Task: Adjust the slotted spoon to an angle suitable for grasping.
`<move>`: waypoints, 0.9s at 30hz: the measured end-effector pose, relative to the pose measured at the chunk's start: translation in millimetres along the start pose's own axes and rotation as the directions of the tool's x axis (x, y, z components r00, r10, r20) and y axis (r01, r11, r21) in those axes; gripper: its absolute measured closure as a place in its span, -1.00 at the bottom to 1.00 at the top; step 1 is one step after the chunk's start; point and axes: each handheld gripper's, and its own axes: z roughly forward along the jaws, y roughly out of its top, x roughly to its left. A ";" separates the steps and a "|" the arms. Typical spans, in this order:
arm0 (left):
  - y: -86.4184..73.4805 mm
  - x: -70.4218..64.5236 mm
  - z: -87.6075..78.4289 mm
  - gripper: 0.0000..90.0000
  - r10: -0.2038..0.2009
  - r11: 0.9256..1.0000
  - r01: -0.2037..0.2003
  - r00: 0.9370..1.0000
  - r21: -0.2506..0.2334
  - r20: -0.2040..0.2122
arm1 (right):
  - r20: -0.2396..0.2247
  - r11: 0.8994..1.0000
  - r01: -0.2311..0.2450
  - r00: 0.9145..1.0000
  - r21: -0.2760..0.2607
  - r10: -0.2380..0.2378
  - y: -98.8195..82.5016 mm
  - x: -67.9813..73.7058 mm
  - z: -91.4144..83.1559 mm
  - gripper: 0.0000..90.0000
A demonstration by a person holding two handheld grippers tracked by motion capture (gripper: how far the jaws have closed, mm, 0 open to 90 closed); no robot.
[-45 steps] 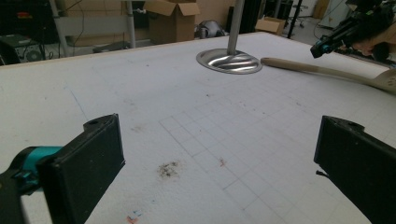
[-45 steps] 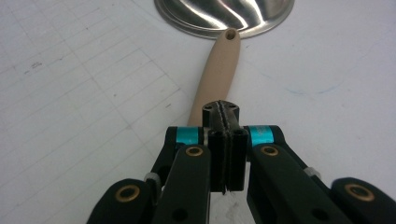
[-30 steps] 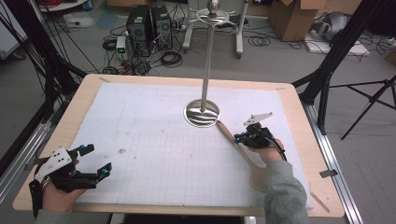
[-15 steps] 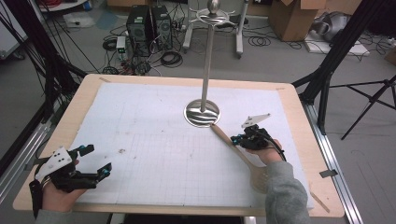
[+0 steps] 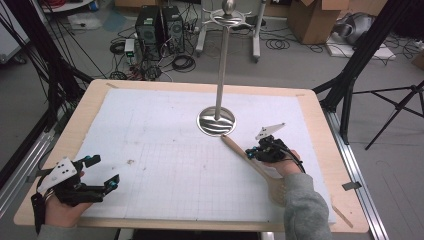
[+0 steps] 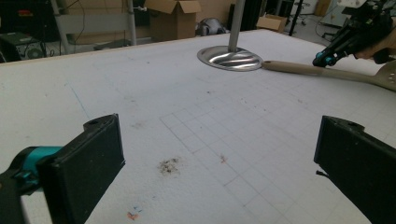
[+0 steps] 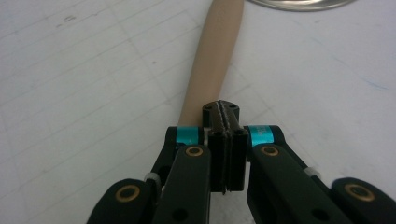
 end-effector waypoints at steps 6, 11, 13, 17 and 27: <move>0.2 0.0 -0.1 -0.96 0.000 1.000 0.000 1.000 -0.002 0.000 | -0.050 0.999 0.044 0.998 0.010 -0.044 2.2 6.5 4.5 1.00; 0.0 -0.4 0.3 -0.96 0.002 1.000 -0.002 1.000 0.002 0.000 | -0.072 0.997 0.072 0.995 0.022 -0.070 3.6 11.2 4.9 1.00; 0.2 -0.6 0.3 -0.96 0.003 1.000 -0.003 1.000 0.002 -0.001 | -0.079 0.996 0.086 0.993 0.023 -0.084 4.3 12.9 5.7 1.00; 0.4 -0.6 0.0 -0.96 0.004 1.000 -0.004 1.000 0.003 -0.001 | -0.084 0.995 0.102 0.991 0.021 -0.100 5.2 15.3 5.8 1.00; 0.2 -0.7 0.2 -0.96 0.002 1.000 -0.002 1.000 0.002 -0.002 | -0.099 0.989 0.141 0.986 0.034 -0.137 7.6 23.1 6.8 1.00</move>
